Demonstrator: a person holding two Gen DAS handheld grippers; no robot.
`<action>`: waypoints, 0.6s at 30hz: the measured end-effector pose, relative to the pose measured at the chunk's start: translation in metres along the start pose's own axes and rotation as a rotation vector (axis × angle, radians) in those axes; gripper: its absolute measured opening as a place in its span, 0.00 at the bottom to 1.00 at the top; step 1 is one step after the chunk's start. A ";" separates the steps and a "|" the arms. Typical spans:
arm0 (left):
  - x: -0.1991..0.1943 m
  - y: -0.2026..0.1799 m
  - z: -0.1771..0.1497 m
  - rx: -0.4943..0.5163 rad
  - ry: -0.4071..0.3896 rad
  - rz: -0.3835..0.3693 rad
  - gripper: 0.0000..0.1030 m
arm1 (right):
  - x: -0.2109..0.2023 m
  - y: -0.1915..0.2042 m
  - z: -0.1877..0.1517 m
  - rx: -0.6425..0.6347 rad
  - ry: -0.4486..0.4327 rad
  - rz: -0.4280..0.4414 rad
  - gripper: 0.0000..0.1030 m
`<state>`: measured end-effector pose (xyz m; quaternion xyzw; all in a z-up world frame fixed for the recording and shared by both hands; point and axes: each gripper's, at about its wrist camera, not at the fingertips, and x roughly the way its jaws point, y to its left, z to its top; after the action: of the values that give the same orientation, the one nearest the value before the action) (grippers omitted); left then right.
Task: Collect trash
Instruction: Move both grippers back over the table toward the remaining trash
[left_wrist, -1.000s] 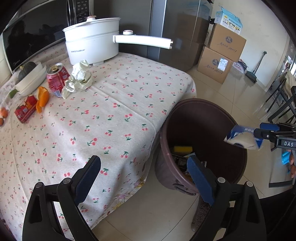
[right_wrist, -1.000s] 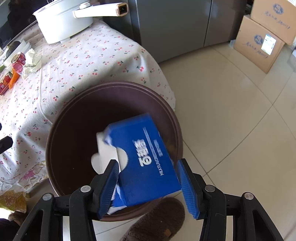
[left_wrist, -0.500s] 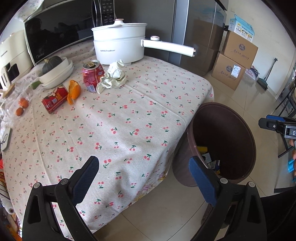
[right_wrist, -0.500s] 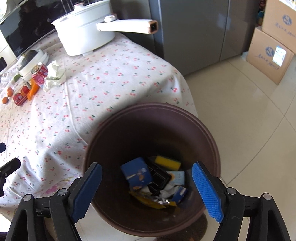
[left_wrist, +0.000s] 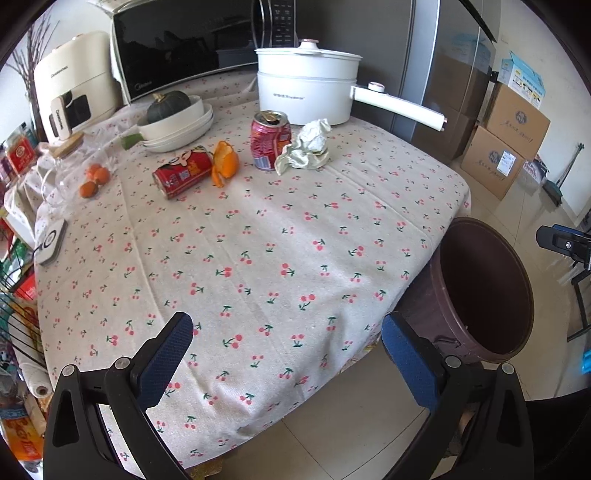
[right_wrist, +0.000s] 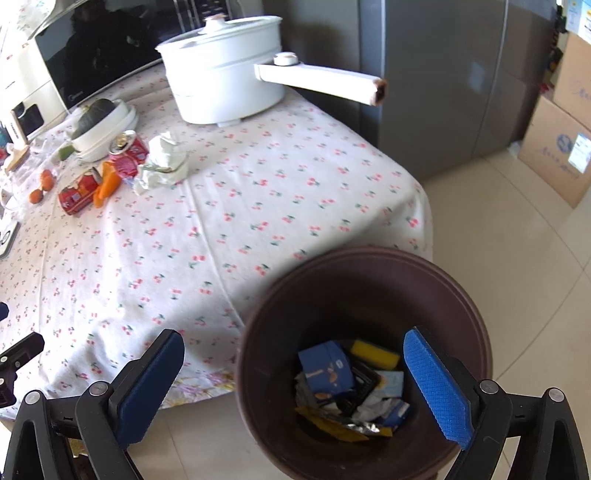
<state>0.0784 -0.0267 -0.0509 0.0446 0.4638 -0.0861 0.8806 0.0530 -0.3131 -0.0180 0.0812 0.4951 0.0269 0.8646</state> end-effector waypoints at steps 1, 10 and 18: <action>-0.002 0.005 0.000 -0.011 0.001 0.000 1.00 | 0.000 0.005 0.002 -0.001 -0.004 0.007 0.96; -0.019 0.064 -0.003 -0.064 0.005 0.077 1.00 | 0.023 0.047 0.012 -0.010 0.017 0.025 0.97; -0.014 0.121 0.000 -0.144 0.018 0.150 1.00 | 0.057 0.089 0.026 -0.076 0.053 0.021 0.97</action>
<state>0.0941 0.0932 -0.0393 0.0165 0.4718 0.0143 0.8814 0.1076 -0.2208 -0.0388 0.0528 0.5157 0.0570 0.8532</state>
